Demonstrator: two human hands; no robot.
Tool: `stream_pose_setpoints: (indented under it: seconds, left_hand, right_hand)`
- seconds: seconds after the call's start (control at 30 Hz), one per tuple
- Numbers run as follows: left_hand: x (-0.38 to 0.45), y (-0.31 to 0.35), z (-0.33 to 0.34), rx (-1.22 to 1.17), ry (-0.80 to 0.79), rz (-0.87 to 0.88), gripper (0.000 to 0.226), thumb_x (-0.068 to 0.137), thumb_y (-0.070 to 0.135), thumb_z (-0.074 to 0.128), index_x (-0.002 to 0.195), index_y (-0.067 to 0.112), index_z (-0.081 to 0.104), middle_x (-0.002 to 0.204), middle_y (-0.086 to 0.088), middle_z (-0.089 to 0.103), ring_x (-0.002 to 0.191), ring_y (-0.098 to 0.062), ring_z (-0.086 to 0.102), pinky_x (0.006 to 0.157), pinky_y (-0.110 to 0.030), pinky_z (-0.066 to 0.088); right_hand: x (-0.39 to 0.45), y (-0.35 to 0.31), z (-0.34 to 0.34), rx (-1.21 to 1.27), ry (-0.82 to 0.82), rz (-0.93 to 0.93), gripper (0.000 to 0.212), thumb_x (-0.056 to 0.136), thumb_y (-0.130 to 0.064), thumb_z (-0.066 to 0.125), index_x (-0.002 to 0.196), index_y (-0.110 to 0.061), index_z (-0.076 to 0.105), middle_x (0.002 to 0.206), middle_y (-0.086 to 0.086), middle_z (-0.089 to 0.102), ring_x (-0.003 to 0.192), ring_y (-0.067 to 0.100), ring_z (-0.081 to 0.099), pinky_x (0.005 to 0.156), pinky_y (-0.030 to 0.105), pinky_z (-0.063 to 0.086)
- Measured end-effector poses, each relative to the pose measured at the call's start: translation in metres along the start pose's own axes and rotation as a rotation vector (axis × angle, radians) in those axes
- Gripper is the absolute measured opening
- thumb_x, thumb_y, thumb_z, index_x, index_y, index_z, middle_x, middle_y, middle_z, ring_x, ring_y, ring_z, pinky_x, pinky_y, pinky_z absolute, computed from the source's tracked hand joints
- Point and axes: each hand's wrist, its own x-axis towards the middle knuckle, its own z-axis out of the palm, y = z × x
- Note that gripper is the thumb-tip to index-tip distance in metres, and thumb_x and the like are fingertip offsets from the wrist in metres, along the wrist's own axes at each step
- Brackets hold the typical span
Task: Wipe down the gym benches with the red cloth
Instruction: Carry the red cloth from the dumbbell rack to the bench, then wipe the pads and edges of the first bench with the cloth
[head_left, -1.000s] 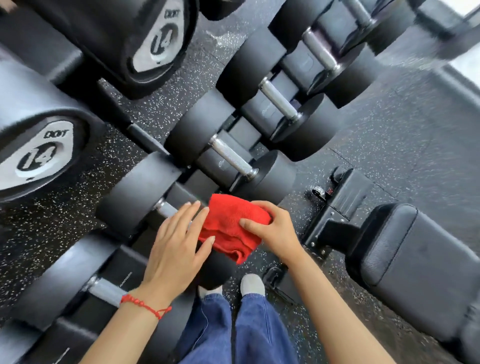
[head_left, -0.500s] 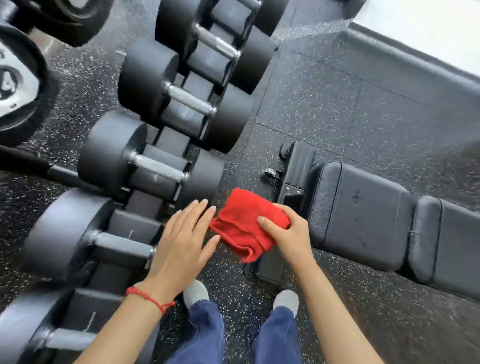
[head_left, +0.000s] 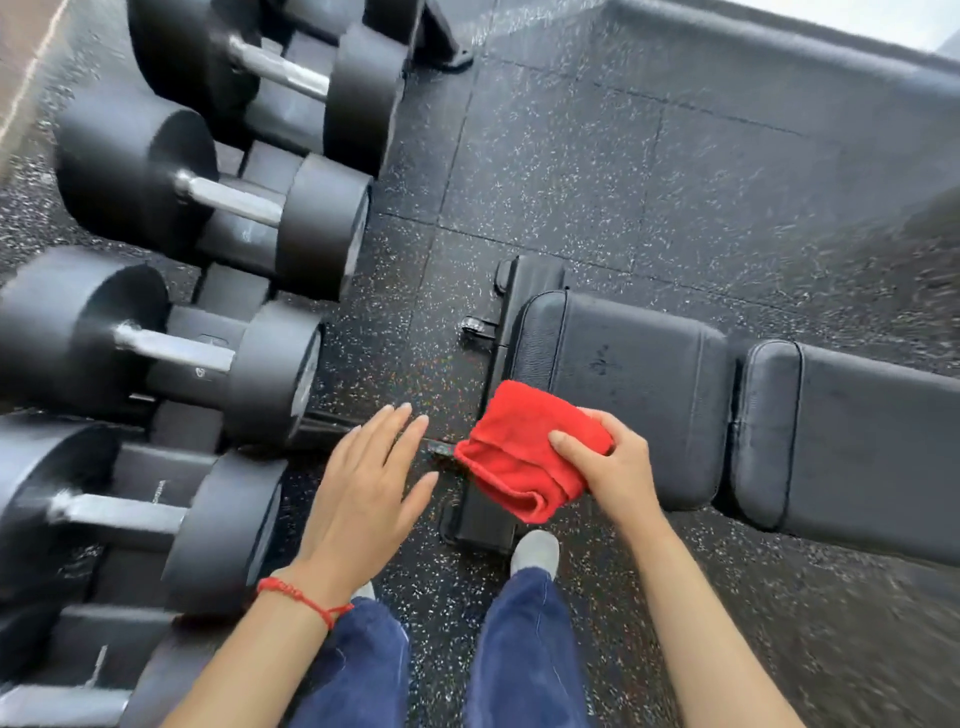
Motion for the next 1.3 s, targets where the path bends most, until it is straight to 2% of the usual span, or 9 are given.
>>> stream_pose_setpoints:
  seconds: [0.2,0.33,0.47,0.7,0.77,0.9,1.03,1.2,1.3]
  left_hand:
    - [0.044,0.053,0.031,-0.018,-0.01,-0.043,0.055,0.086,0.034,0.039,0.121,-0.004,0.057,0.127,-0.02,0.056,0.118,-0.036,0.053,0.098,-0.043,0.035]
    - [0.069,0.07,0.046,-0.02,-0.029,-0.027,0.056,0.087,0.035,0.038,0.122,-0.004,0.057,0.127,-0.02,0.056,0.118,-0.036,0.052,0.097,-0.044,0.037]
    - [0.088,0.068,0.053,-0.014,-0.073,0.027,0.055,0.086,0.034,0.039,0.121,-0.005,0.058,0.126,-0.022,0.056,0.117,-0.038,0.053,0.094,-0.05,0.045]
    - [0.116,0.05,0.061,0.016,-0.186,0.161,0.056,0.085,0.034,0.037,0.119,-0.005,0.059,0.124,-0.022,0.057,0.115,-0.039,0.054,0.093,-0.052,0.046]
    - [0.119,0.045,0.061,0.017,-0.205,0.19,0.056,0.085,0.034,0.038,0.118,-0.005,0.059,0.124,-0.022,0.058,0.115,-0.039,0.054,0.092,-0.052,0.046]
    - [0.128,0.037,0.061,0.018,-0.244,0.277,0.056,0.085,0.034,0.038,0.118,-0.005,0.06,0.123,-0.021,0.058,0.115,-0.038,0.055,0.092,-0.051,0.046]
    - [0.137,0.031,0.068,0.012,-0.247,0.32,0.049,0.084,0.029,0.053,0.119,-0.004,0.059,0.124,-0.021,0.058,0.115,-0.038,0.055,0.092,-0.051,0.046]
    - [0.146,0.024,0.078,-0.009,-0.272,0.314,0.052,0.086,0.032,0.045,0.119,-0.005,0.059,0.124,-0.022,0.057,0.116,-0.038,0.054,0.093,-0.051,0.046]
    - [0.148,0.023,0.085,-0.033,-0.24,0.293,0.048,0.081,0.022,0.057,0.118,-0.008,0.059,0.124,-0.026,0.056,0.115,-0.041,0.054,0.092,-0.053,0.046]
  right_hand:
    - [0.036,0.02,-0.062,-0.097,-0.162,0.082,0.028,0.07,-0.009,0.077,0.091,-0.021,0.064,0.084,-0.005,0.066,0.073,0.002,0.058,0.066,0.01,0.046]
    - [0.063,0.031,-0.079,-0.272,-0.188,0.101,0.03,0.068,-0.02,0.079,0.093,-0.026,0.063,0.09,-0.004,0.065,0.083,0.011,0.059,0.08,0.027,0.048]
    - [0.072,0.036,-0.075,-0.284,-0.098,0.115,0.037,0.068,-0.028,0.079,0.1,-0.029,0.059,0.093,-0.008,0.063,0.087,0.01,0.057,0.079,0.022,0.043]
    - [0.049,0.053,-0.049,-0.164,0.234,0.242,0.075,0.066,-0.039,0.078,0.129,-0.03,0.039,0.114,-0.008,0.052,0.1,0.007,0.049,0.08,0.016,0.033]
    - [0.042,0.058,-0.039,-0.16,0.323,0.253,0.076,0.069,-0.039,0.077,0.132,-0.025,0.036,0.125,-0.002,0.051,0.11,0.012,0.048,0.089,0.02,0.034]
    - [0.034,0.059,-0.016,-0.255,0.472,0.124,0.068,0.079,-0.043,0.066,0.135,-0.027,0.032,0.131,-0.004,0.043,0.117,0.004,0.039,0.089,0.012,0.027]
    - [0.042,0.062,-0.001,-0.412,0.519,0.054,0.05,0.083,-0.043,0.059,0.128,-0.032,0.042,0.123,0.002,0.045,0.108,0.016,0.049,0.081,0.026,0.038]
    - [0.057,0.067,-0.007,-0.403,0.547,-0.045,0.04,0.083,-0.028,0.065,0.119,-0.013,0.054,0.113,0.014,0.051,0.102,0.024,0.054,0.083,0.012,0.031]
    - [0.069,0.064,-0.009,-0.371,0.531,-0.092,0.038,0.083,-0.023,0.066,0.118,-0.012,0.055,0.111,0.014,0.052,0.1,0.02,0.052,0.085,0.001,0.025]
